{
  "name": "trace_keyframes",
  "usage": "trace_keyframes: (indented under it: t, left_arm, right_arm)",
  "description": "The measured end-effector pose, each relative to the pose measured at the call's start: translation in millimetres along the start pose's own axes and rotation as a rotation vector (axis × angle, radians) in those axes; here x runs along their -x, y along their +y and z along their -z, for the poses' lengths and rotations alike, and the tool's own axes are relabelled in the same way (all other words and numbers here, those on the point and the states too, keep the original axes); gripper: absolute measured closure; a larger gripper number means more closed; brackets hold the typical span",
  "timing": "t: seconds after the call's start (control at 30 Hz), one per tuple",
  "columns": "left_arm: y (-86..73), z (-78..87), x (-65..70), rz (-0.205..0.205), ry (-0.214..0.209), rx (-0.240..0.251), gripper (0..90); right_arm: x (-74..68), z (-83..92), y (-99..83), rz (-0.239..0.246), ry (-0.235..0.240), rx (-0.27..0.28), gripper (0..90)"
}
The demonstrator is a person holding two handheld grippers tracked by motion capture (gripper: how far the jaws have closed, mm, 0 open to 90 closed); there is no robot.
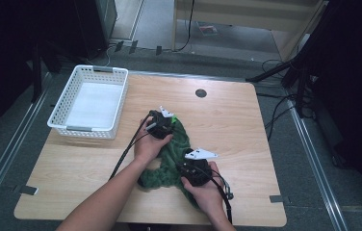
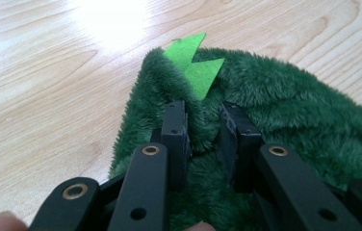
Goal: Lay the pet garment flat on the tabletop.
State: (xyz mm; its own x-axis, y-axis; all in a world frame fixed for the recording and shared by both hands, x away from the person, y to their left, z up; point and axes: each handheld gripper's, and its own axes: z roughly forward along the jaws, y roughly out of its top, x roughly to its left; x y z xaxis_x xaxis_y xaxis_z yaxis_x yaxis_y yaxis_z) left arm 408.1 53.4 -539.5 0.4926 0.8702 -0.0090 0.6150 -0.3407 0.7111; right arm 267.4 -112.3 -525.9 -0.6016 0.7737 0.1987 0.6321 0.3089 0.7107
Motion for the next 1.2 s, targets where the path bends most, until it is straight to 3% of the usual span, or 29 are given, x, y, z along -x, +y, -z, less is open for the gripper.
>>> trace_keyframes:
  t: [0.07, 0.13, 0.17, 0.23, 0.3, 0.37, 0.43, 0.57, 0.67, 0.73, 0.8, 0.9, 0.93, 1.0, 1.2]
  left_arm:
    - [0.0, 0.5, -0.5, 0.009, -0.013, -0.001, 73.0]
    - [-0.8, 3.9, -2.8, 0.010, -0.069, 0.008, 64.1]
    - [-2.5, 8.5, -3.6, 0.004, -0.095, 0.056, 61.3]
    - [-5.6, 22.7, -4.9, -0.019, -0.098, 0.157, 57.1]
    - [-5.9, 34.7, -7.2, -0.010, -0.119, 0.194, 53.4]
    - [-7.6, 43.5, -9.5, -0.003, -0.158, 0.187, 50.0]
    - [-13.2, 49.8, -9.7, -0.016, -0.173, 0.162, 49.5]
    - [-28.1, 54.4, -9.2, -0.018, -0.188, 0.128, 49.7]
    - [-34.5, 53.5, -5.2, -0.041, -0.186, 0.110, 50.7]
    - [-36.4, 51.6, -0.9, -0.055, -0.187, 0.101, 51.0]
    - [-38.4, 48.5, 3.2, -0.096, -0.168, 0.082, 50.9]
    - [-41.3, 43.3, 5.0, -0.104, -0.154, 0.057, 50.9]
    - [-42.6, 41.7, 5.1, -0.116, -0.142, 0.044, 50.9]
    - [-45.9, 38.0, 5.8, -0.118, -0.125, 0.035, 50.9]
    - [-46.0, 37.6, 3.6, -0.121, -0.107, 0.032, 50.5]
  right_arm:
    - [5.8, 2.1, 0.7, -0.029, 0.012, 0.008, 72.9]
    - [10.9, 10.3, 3.4, -0.043, 0.015, 0.050, 61.9]
    - [14.0, 15.7, 4.5, -0.037, 0.017, 0.072, 59.2]
    - [21.8, 27.8, 6.2, -0.037, -0.001, 0.113, 57.0]
    - [34.7, 38.4, 8.5, -0.074, -0.024, 0.157, 56.9]
    - [49.3, 44.5, 12.8, -0.127, -0.064, 0.198, 56.6]
    - [56.4, 43.9, 16.7, -0.149, -0.080, 0.218, 56.1]
    - [62.9, 23.5, 23.7, -0.135, -0.112, 0.189, 54.9]
    - [69.1, 10.7, 26.9, -0.136, -0.199, 0.204, 65.2]
    - [73.7, 4.2, 26.7, -0.147, -0.172, 0.192, 64.8]
    - [72.7, -3.7, 23.7, -0.116, -0.138, 0.132, 64.4]
    - [71.5, -8.1, 17.3, -0.096, -0.124, 0.098, 79.3]
    - [72.0, -8.3, 15.6, -0.100, -0.141, 0.083, 84.8]
    - [75.8, -5.9, 12.2, -0.096, -0.121, 0.068, 87.8]
    - [78.1, -0.4, 4.9, -0.042, -0.188, 0.034, 88.5]
